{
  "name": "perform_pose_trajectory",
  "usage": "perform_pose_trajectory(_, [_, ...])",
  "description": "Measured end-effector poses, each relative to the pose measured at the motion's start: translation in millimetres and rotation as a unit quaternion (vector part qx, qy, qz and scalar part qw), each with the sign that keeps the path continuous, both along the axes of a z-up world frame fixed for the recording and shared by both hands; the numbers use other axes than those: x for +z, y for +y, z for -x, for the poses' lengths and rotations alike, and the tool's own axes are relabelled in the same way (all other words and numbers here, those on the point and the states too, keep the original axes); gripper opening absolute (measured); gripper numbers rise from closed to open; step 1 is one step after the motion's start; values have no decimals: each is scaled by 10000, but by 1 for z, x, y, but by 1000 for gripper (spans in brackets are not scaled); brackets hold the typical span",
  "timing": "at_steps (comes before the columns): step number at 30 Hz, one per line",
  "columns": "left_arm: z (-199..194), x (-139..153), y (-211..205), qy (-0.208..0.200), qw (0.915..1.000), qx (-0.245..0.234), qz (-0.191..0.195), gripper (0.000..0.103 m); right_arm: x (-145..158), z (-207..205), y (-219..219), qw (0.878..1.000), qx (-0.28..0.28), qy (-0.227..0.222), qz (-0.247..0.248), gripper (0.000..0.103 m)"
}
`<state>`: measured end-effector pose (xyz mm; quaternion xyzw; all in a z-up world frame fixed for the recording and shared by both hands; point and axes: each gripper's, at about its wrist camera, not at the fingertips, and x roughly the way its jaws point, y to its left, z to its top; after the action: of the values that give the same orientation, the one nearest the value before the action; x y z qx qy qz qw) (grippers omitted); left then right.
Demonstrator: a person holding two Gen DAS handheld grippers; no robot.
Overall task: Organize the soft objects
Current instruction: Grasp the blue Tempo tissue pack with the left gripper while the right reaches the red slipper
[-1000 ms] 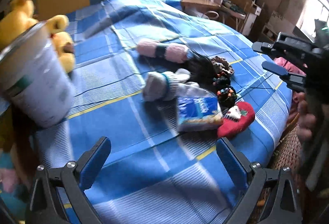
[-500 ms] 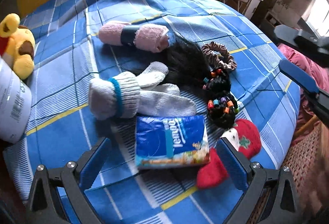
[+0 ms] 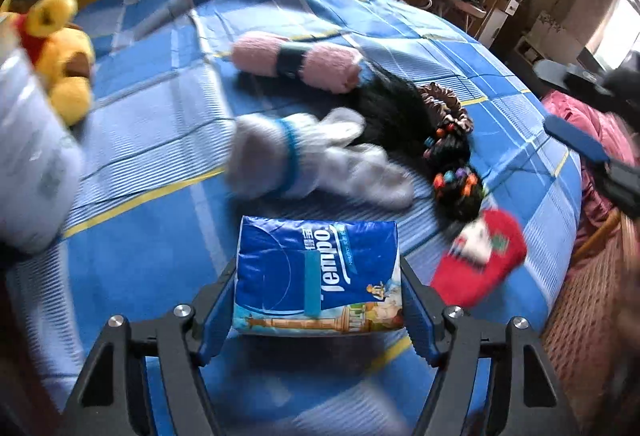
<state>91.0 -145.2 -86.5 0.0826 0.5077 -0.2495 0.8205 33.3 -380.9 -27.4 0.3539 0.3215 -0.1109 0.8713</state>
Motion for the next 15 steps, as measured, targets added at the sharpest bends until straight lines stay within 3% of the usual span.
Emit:
perform_pose_trajectory(8, [37, -10, 73, -794, 9942, 536, -488, 74, -9, -12, 8, 9981, 200, 559, 175, 49])
perform_pose_trajectory(10, [36, -21, 83, -661, 9952, 603, -406, 76, -18, -22, 13, 9944, 367, 966, 201, 49])
perform_pose_trajectory(15, [38, -26, 90, -914, 9939, 584, -211, 76, -36, -35, 24, 9819, 682, 1753, 237, 49])
